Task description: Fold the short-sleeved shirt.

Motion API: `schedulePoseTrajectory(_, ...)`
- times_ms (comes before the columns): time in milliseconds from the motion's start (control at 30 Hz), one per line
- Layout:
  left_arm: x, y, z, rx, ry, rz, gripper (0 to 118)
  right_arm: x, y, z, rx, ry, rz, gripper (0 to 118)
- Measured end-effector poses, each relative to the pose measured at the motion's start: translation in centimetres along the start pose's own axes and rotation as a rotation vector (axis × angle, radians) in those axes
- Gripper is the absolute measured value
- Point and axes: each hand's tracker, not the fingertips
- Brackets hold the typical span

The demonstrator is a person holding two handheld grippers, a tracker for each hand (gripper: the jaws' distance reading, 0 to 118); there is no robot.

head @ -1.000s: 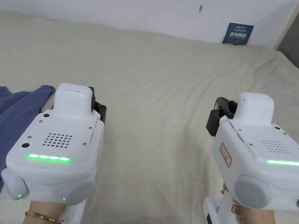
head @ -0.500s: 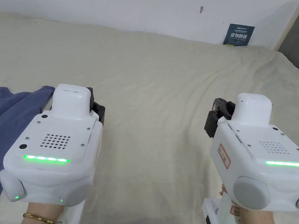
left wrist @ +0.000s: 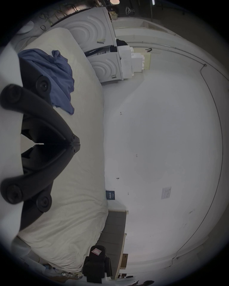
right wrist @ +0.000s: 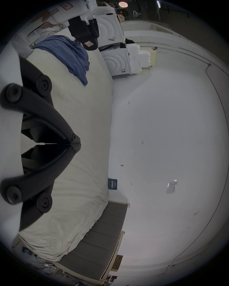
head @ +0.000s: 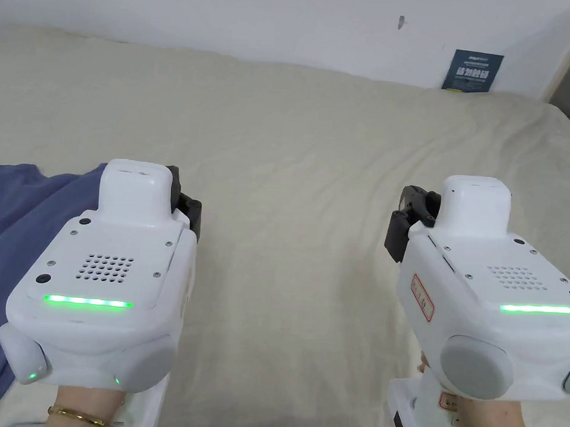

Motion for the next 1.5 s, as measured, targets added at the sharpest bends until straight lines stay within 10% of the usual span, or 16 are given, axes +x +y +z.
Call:
schedulePoseTrajectory(667,-12.1,-0.7,7.7,-0.029,0.398,0.011,0,-13.2,0.7,-2.4,0.002,0.389,0.04,2)
schedulePoseTrajectory(1100,-14.3,-1.6,8.0,-0.052,0.47,0.05,2,-16.0,0.6,-2.5,-0.005,0.477,0.08,2)
schedulePoseTrajectory(1233,-15.6,-1.9,6.6,-0.089,0.429,0.111,112,-16.0,0.6,-2.9,-0.021,0.475,0.074,2)
schedulePoseTrajectory(1500,-18.6,-2.5,0.7,-0.199,0.362,0.168,113,-15.6,0.2,-4.6,-0.04,0.465,0.087,2)
